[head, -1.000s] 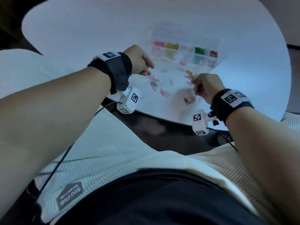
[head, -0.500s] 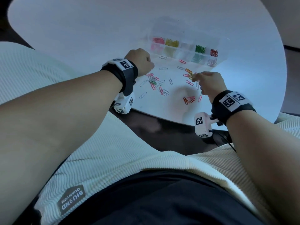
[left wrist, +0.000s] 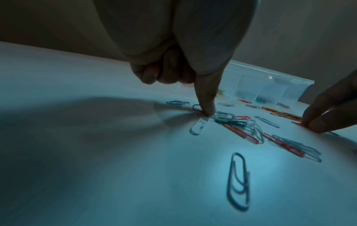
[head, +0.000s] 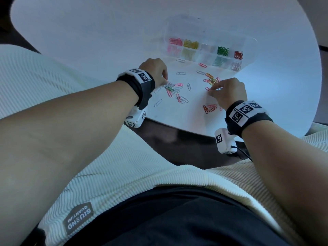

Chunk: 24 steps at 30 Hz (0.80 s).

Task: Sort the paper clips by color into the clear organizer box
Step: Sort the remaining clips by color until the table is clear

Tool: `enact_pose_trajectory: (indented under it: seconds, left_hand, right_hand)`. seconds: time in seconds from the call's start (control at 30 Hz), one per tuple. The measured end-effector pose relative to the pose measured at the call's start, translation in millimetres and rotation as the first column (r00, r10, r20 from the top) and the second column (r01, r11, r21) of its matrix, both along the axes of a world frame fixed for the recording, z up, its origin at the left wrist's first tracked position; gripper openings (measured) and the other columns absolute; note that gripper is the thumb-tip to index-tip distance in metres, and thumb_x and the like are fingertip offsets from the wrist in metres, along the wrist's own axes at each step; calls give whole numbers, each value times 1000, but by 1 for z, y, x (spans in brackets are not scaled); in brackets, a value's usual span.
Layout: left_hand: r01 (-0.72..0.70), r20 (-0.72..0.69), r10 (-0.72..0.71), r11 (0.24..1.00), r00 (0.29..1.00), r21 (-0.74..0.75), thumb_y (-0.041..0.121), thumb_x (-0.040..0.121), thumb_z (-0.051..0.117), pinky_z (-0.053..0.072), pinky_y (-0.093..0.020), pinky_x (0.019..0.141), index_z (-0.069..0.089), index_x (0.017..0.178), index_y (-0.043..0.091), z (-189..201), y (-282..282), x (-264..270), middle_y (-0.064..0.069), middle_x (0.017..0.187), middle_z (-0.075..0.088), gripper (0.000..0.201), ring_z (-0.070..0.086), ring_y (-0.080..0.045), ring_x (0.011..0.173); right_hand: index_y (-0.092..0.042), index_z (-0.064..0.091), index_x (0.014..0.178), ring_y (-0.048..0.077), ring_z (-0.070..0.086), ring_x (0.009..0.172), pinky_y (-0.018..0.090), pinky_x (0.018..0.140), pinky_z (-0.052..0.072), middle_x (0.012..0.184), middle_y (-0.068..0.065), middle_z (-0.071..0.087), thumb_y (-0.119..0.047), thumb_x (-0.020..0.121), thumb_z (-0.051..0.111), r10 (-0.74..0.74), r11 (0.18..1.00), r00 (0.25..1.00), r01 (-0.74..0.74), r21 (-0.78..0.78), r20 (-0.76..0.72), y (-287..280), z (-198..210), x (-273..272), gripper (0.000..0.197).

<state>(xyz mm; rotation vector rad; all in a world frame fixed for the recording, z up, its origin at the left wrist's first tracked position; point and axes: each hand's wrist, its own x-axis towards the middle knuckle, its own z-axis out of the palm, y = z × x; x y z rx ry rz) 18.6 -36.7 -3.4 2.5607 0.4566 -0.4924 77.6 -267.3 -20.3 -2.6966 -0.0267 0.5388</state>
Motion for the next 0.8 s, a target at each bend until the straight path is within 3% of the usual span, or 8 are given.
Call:
enact_pose_trajectory:
  seconds: [0.2,0.37,0.5,0.57,0.67,0.73,0.8]
  left_hand:
    - [-125,11,127,985,992,-115,26,77,79,37,-21,62,74,82,19,-2,7,2,1,80,62,10,56,-15,77]
    - [-232,64,259,933,964,-274,25,76,81,37,-19,74,76,86,15,6,9,0,4,88,63,15,53,-8,90]
    - [-280,58,316,900,947,-334,25,76,81,39,-19,75,75,82,16,10,7,-3,2,84,65,13,55,-8,89]
    - [-296,46,335,884,941,-361,26,75,82,40,-19,74,74,81,16,9,7,-4,3,79,65,14,57,-9,84]
    - [-313,29,351,866,936,-390,24,76,81,41,-19,74,75,83,12,8,7,-5,6,74,65,16,59,-10,81]
    - [-321,37,369,849,929,-421,23,78,80,41,-17,71,75,87,8,8,6,-7,3,77,67,19,59,-10,81]
    - [-332,48,400,816,915,-472,24,82,76,43,-13,66,73,90,5,10,5,-7,-2,83,67,20,58,-9,79]
  right_hand:
    - [-12,69,97,30,65,79,30,70,51,95,13,70,-31,84,69,-9,989,998,0,-145,-67,13,2,1,23]
    - [-5,62,94,29,62,72,26,58,44,86,12,66,-30,81,67,-17,977,987,-17,-212,-158,14,6,-4,29]
    - [-8,54,84,24,54,63,24,49,38,73,6,56,-26,81,66,7,976,986,-43,-215,-165,12,8,-10,22]
    - [-9,53,78,23,50,58,22,48,35,67,5,53,-24,82,59,21,985,988,-47,-166,-152,10,8,-12,17]
    - [-9,51,75,25,48,63,25,51,34,66,6,50,-23,85,50,-25,999,986,19,-36,-166,6,12,-11,17]
    - [-10,52,75,25,45,64,28,56,35,67,6,49,-22,87,47,-88,991,976,106,77,-200,5,15,-11,18]
    - [-13,46,70,22,39,58,28,56,34,65,6,45,-19,86,44,-191,925,937,271,266,-292,6,20,-13,17]
